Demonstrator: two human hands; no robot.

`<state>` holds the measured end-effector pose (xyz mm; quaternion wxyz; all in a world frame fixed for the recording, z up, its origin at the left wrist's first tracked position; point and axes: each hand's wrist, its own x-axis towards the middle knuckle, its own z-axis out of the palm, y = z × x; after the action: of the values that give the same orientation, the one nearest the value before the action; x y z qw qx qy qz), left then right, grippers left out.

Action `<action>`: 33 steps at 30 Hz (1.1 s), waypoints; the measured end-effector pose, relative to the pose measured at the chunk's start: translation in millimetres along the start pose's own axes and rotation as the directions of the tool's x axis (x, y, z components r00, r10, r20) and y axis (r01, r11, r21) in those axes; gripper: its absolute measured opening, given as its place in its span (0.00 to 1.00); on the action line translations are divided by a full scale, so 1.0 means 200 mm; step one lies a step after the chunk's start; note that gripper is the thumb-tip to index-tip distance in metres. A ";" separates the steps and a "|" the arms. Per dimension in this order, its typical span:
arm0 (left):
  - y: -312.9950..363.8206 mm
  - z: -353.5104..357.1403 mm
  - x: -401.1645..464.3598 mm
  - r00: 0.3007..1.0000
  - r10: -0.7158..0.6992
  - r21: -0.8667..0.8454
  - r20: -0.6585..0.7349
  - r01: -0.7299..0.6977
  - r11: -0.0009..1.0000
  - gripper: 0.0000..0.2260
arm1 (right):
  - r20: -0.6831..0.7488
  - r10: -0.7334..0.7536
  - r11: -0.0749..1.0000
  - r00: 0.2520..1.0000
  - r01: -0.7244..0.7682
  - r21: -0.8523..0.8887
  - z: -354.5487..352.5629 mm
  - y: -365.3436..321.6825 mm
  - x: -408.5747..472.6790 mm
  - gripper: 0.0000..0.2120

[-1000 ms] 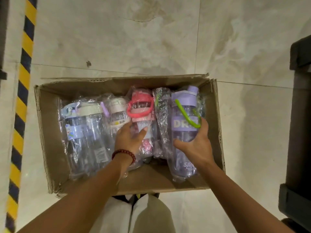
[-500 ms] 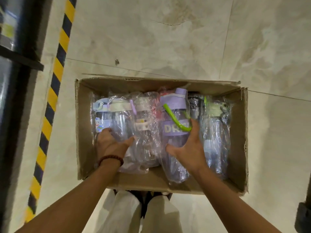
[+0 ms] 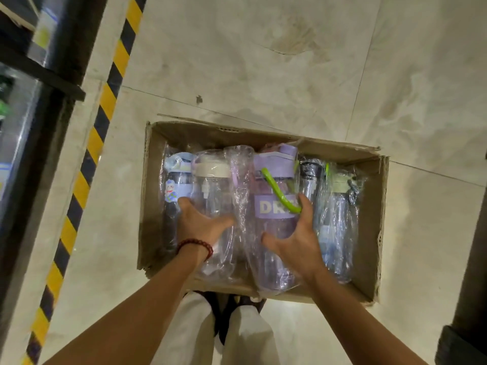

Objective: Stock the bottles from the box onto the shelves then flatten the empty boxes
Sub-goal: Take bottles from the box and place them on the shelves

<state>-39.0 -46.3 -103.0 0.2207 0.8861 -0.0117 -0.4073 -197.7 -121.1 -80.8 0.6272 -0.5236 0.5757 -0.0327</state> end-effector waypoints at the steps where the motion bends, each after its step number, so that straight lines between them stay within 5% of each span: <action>1: 0.01 -0.06 -0.04 1.000 -0.013 -0.053 0.000 0.013 0.998 0.32 | 0.006 -0.005 1.000 1.000 0.005 0.019 0.00 -0.04 -0.03 0.43; 7: 0.14 -0.55 -0.24 0.997 0.020 -0.281 -0.077 -0.041 0.959 0.38 | 0.080 -0.121 0.992 0.989 0.117 0.048 0.05 -0.55 -0.27 0.37; 12: 0.34 -1.07 -0.39 0.986 0.014 -0.442 -0.166 -0.087 0.893 0.42 | 0.197 -0.236 0.963 0.951 0.257 -0.084 0.16 -1.10 -0.44 0.48; 20: 0.51 -1.90 -0.72 0.928 0.027 -0.661 -0.371 -0.285 0.695 0.35 | 0.397 -0.466 0.846 0.790 0.529 -0.061 0.48 -1.89 -0.78 0.40; 29: 0.39 -2.58 -1.24 0.841 -0.059 -0.668 -0.538 -0.383 0.638 0.37 | 0.626 -0.527 0.739 0.575 0.673 0.004 0.76 -2.38 -1.26 0.41; 33: 0.30 -2.79 -1.39 0.796 -0.093 -0.662 -0.599 -0.426 0.617 0.25 | 0.672 -0.538 0.697 0.510 0.717 0.014 0.96 -2.53 -1.43 0.43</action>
<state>191.4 169.2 438.7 0.6081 0.7785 0.1437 -0.0585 135.6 -46.2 426.2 0.6488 -0.7546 0.0977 -0.0051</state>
